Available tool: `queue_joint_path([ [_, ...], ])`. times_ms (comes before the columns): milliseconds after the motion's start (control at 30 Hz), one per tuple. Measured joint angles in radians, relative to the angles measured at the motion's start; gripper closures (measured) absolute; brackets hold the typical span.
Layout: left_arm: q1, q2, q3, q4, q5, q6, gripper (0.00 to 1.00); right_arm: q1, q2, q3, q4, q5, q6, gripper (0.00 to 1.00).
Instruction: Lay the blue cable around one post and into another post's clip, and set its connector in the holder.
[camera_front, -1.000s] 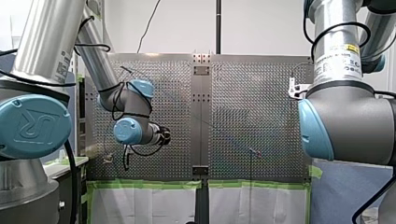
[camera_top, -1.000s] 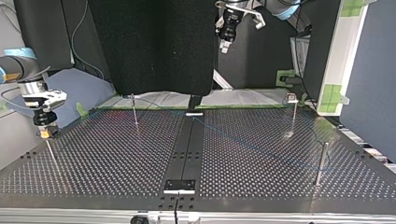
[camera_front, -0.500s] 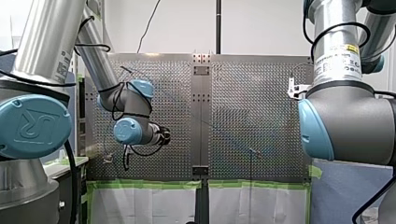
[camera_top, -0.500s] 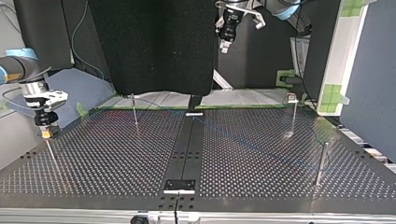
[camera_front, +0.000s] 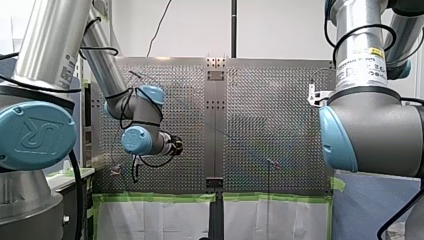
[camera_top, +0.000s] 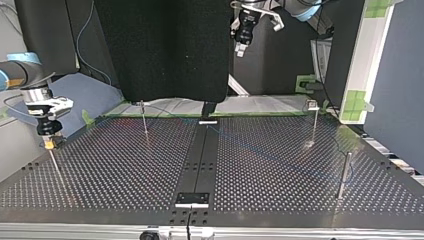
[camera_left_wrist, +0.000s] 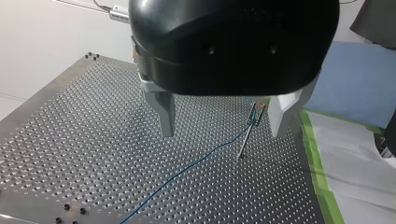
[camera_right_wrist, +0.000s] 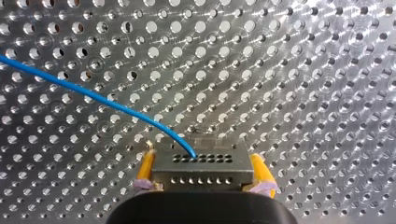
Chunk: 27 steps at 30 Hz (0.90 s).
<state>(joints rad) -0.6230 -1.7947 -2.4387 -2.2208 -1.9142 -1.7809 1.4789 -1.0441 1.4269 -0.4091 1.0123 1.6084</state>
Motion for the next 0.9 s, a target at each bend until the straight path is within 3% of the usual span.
queue_joint_path([
  [900, 0.000, 0.000, 0.000, 0.000, 0.002, 0.000, 0.00, -0.007, 0.004, 0.000, -0.005, -0.009, -0.001, 1.00],
])
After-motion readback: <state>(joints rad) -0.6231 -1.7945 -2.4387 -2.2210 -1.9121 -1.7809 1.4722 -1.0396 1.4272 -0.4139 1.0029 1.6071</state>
